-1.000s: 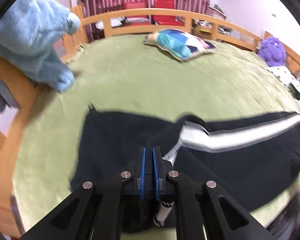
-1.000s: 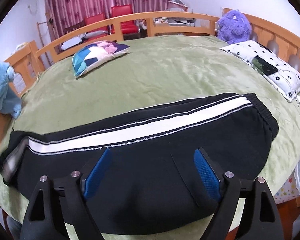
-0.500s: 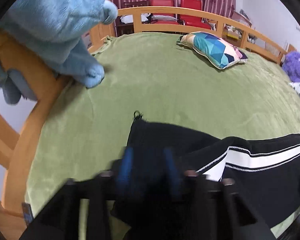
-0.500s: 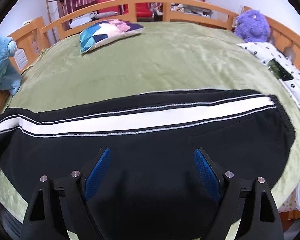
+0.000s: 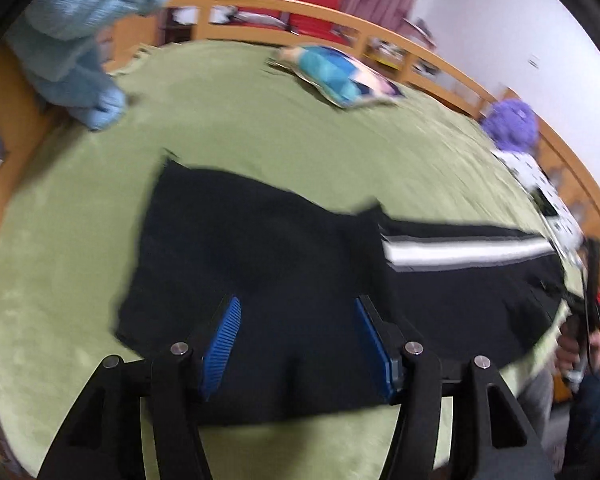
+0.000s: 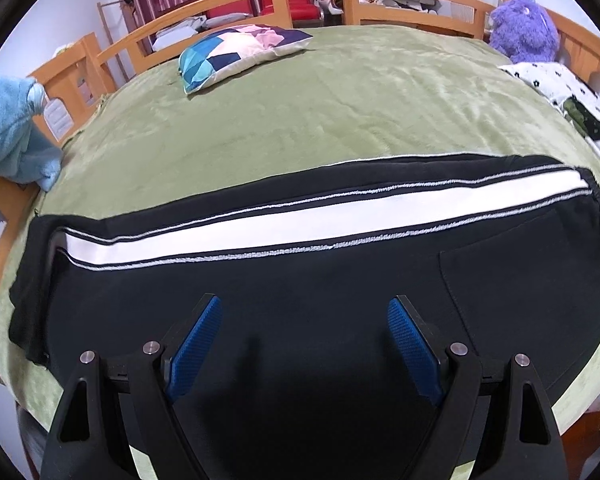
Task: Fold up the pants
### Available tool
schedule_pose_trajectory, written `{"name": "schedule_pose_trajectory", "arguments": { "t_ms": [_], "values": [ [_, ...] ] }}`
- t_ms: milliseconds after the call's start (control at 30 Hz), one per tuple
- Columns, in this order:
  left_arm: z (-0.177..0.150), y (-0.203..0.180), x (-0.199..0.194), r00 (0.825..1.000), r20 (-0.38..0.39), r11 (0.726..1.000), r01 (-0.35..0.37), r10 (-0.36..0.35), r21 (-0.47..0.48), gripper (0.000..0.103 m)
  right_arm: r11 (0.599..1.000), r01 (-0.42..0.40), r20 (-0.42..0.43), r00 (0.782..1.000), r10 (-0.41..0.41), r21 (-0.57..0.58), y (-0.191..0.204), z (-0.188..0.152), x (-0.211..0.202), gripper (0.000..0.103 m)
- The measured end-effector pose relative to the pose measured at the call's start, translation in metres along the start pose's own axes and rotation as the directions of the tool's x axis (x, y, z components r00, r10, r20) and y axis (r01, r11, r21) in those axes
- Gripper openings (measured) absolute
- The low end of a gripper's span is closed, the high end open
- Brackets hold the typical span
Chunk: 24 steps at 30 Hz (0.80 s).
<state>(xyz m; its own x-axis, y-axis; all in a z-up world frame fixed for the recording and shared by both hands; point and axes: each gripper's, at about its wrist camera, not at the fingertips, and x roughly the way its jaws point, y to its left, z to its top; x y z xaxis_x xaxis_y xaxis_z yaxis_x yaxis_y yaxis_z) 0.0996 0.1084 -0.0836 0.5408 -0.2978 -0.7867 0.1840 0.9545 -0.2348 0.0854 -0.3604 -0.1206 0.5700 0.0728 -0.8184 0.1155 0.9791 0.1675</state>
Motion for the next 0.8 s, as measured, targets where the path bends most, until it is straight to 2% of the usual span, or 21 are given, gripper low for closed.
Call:
{"name": "schedule_pose_trajectory", "arguments": {
  "t_ms": [67, 133, 267, 300, 367, 533, 600, 633, 733, 800],
  "values": [
    [-0.014, -0.019, 0.008, 0.999, -0.033, 0.999, 0.011, -0.009, 0.052, 0.06, 1.0, -0.016, -0.003, 1.0, 0.016, 0.011, 0.0, -0.002, -0.002, 0.084],
    [-0.032, -0.042, 0.022, 0.998, -0.063, 0.995, -0.008, 0.014, 0.1, 0.061, 1.0, -0.018, -0.006, 1.0, 0.018, 0.013, 0.0, -0.004, -0.003, 0.084],
    [-0.055, -0.068, 0.047, 0.99, -0.137, 0.992, -0.006, 0.023, 0.124, 0.062, 1.0, -0.023, -0.02, 1.0, 0.024, 0.015, -0.002, -0.009, -0.007, 0.084],
    [-0.059, -0.073, 0.049, 0.99, -0.14, 0.991, -0.003, 0.021, 0.13, 0.062, 1.0, -0.024, -0.02, 1.0, 0.025, 0.016, -0.004, -0.01, -0.009, 0.084],
    [-0.065, -0.084, 0.051, 0.991, -0.119, 0.983, -0.041, 0.063, 0.179, 0.068, 1.0, -0.019, -0.015, 1.0, 0.019, 0.022, -0.008, -0.011, -0.012, 0.084],
    [-0.064, -0.086, 0.055, 0.981, -0.099, 0.967, -0.145, 0.168, 0.208, 0.068, 0.998, -0.011, -0.011, 1.0, 0.011, 0.059, -0.021, -0.011, -0.017, 0.084],
    [-0.061, -0.081, 0.056, 0.978, -0.103, 0.966, -0.159, 0.183, 0.205, 0.06, 0.997, -0.015, -0.011, 1.0, 0.015, 0.076, -0.025, -0.012, -0.017, 0.084],
    [-0.058, -0.077, 0.056, 0.98, -0.106, 0.97, -0.143, 0.166, 0.199, 0.056, 0.996, -0.016, -0.011, 1.0, 0.017, 0.083, -0.026, -0.012, -0.016, 0.084],
    [-0.048, -0.067, 0.046, 0.993, -0.097, 0.987, -0.051, 0.066, 0.151, 0.03, 0.995, -0.021, -0.017, 1.0, 0.023, 0.098, -0.028, -0.012, -0.014, 0.084],
    [-0.038, -0.064, 0.035, 0.996, -0.064, 0.986, -0.054, 0.065, 0.155, 0.023, 0.995, -0.022, -0.022, 0.999, 0.024, 0.1, -0.027, -0.012, -0.011, 0.084]
  ]
}}
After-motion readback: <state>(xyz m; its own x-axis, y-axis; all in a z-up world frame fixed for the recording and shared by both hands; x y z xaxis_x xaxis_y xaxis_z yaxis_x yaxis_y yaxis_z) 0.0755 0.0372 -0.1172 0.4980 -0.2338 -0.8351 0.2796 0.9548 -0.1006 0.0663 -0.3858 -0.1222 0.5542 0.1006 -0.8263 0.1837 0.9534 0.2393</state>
